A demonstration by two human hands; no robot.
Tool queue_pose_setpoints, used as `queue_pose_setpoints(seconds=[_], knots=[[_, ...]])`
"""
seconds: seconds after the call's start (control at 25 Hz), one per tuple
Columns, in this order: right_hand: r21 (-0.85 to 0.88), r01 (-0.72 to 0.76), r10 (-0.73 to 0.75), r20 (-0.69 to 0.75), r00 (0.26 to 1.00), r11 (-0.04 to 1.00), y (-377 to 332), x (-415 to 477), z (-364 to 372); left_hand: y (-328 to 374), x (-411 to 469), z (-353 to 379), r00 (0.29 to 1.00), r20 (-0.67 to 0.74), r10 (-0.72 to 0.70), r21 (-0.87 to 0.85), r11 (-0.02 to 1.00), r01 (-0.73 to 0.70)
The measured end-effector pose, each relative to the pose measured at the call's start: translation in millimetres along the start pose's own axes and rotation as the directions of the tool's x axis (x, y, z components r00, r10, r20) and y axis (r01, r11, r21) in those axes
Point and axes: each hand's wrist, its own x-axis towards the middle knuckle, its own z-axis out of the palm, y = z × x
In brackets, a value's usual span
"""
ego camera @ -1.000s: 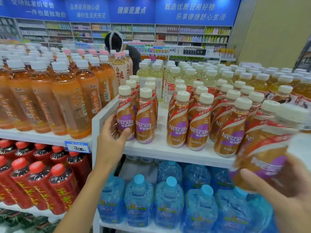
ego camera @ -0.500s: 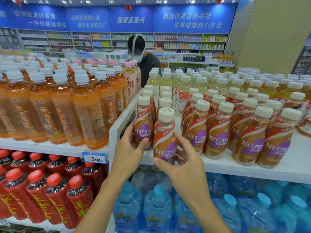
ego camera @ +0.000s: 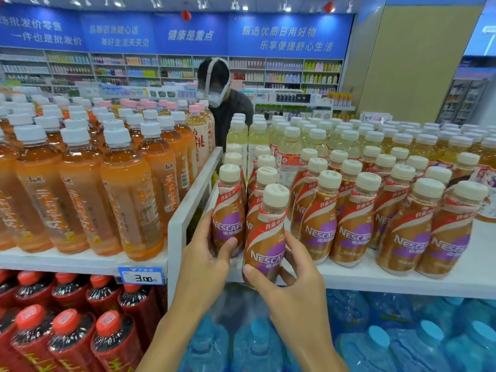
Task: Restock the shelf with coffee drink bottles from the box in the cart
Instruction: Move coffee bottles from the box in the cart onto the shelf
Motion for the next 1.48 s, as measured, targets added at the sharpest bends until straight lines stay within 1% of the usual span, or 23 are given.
queue_pose_setpoints(seconds=[0.2,0.52,0.76,0.92,1.48], knots=[[-0.047,0.038,-0.039,-0.01,0.999,0.998,-3.0,-2.7,8.2,-1.2,-0.1,1.6,1.0,0.0,-0.005,0.034,0.999,0.005],[-0.062,0.005,-0.003,0.023,1.0,0.998,-4.2,-3.1,6.5,-1.8,-1.5,3.2,1.0,-0.007,-0.005,0.11,0.994,0.006],[-0.056,0.009,-0.006,0.04,0.999,0.998,-5.3,-2.2,7.1,-3.1,-1.0,4.6,0.999,-0.031,-0.025,0.123,0.992,0.029],[-0.075,0.009,-0.007,0.038,0.999,0.997,-3.7,4.2,8.0,-0.9,1.6,5.3,0.999,-0.028,-0.032,0.121,0.992,0.035],[-0.106,0.006,-0.003,0.029,1.0,0.994,4.8,30.6,12.4,1.0,27.3,12.0,0.998,0.006,-0.068,0.195,0.979,0.065]])
